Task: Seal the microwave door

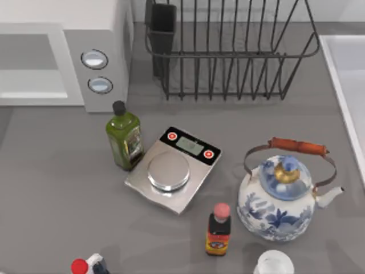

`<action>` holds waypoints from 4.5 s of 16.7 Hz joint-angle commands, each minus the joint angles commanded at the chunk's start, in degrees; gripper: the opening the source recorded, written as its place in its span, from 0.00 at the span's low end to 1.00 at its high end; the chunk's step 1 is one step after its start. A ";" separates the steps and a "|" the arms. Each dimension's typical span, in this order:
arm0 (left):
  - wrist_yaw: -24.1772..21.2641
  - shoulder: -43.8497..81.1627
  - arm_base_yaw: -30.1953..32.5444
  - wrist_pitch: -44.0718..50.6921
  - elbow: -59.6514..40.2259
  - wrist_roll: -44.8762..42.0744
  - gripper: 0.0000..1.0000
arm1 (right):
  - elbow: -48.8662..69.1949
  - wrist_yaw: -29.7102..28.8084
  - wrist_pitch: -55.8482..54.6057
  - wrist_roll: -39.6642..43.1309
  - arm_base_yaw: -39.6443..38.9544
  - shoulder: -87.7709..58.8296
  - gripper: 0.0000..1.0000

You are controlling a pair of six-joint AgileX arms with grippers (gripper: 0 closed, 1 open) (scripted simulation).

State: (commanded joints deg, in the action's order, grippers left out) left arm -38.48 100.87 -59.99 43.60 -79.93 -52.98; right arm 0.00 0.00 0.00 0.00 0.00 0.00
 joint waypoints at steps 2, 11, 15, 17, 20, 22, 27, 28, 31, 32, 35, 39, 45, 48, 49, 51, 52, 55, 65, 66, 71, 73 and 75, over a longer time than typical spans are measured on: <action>0.01 0.70 0.00 -2.09 1.71 0.00 0.00 | 0.00 0.00 0.00 0.00 0.00 0.00 1.00; -0.22 7.02 -0.44 -21.47 14.92 -0.39 0.00 | 0.00 0.00 0.00 0.00 0.00 0.00 1.00; -0.25 6.83 -0.17 -21.35 14.92 -0.36 0.00 | 0.00 0.00 0.00 0.00 0.00 0.00 1.00; 0.04 5.91 0.38 -21.93 15.84 0.24 0.00 | 0.00 0.00 0.00 0.00 0.00 0.00 1.00; 1.41 0.86 3.13 -24.86 21.70 3.27 0.00 | 0.00 0.00 0.00 0.00 0.00 0.00 1.00; 2.59 -3.50 5.53 -27.46 28.08 5.92 0.00 | 0.00 0.00 0.00 0.00 0.00 0.00 1.00; 4.59 -10.95 9.64 -32.08 36.96 10.51 0.00 | 0.00 0.00 0.00 0.00 0.00 0.00 1.00; 4.61 -11.00 9.67 -32.11 37.02 10.55 0.00 | 0.00 0.00 0.00 0.00 0.00 0.00 1.00; 4.36 -10.75 9.31 -31.93 37.04 10.50 0.00 | 0.00 0.00 0.00 0.00 0.00 0.00 1.00; 4.50 -10.94 9.50 -32.01 37.22 10.69 0.00 | 0.00 0.00 0.00 0.00 0.00 0.00 1.00; 7.09 -15.12 13.62 -33.55 41.22 14.74 0.00 | 0.00 0.00 0.00 0.00 0.00 0.00 1.00; 12.46 -25.62 23.66 -36.77 50.01 23.89 0.00 | 0.00 0.00 0.00 0.00 0.00 0.00 1.00; 14.39 -28.50 26.58 -37.96 52.97 26.98 0.00 | 0.00 0.00 0.00 0.00 0.00 0.00 1.00; 16.03 -29.36 28.78 -38.06 53.55 28.84 0.00 | 0.00 0.00 0.00 0.00 0.00 0.00 1.00; 17.35 -30.08 30.64 -38.14 54.01 30.35 0.00 | 0.00 0.00 0.00 0.00 0.00 0.00 1.00; 20.79 -32.03 35.87 -38.35 55.26 34.23 0.00 | 0.00 0.00 0.00 0.00 0.00 0.00 1.00; 22.77 -33.19 39.05 -38.48 55.98 36.48 0.00 | 0.00 0.00 0.00 0.00 0.00 0.00 1.00; 28.87 -36.89 48.91 -38.87 58.26 43.45 0.00 | 0.00 0.00 0.00 0.00 0.00 0.00 1.00; 34.03 -39.14 55.71 -39.68 59.39 49.45 0.00 | 0.00 0.00 0.00 0.00 0.00 0.00 1.00; 34.10 -37.77 55.83 -40.33 58.40 49.52 0.00 | 0.00 0.00 0.00 0.00 0.00 0.00 1.00; 34.68 -22.96 56.83 -45.75 50.22 50.04 0.00 | 0.00 0.00 0.00 0.00 0.00 0.00 1.00; 34.98 -16.71 57.32 -48.20 46.83 50.31 0.00 | 0.00 0.00 0.00 0.00 0.00 0.00 1.00; 35.24 -12.66 57.72 -50.15 44.17 50.53 0.00 | 0.00 0.00 0.00 0.00 0.00 0.00 1.00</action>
State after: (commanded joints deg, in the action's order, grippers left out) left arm -3.24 88.21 -2.28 -6.55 -35.76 -2.44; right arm 0.00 0.00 0.00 0.00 0.00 0.00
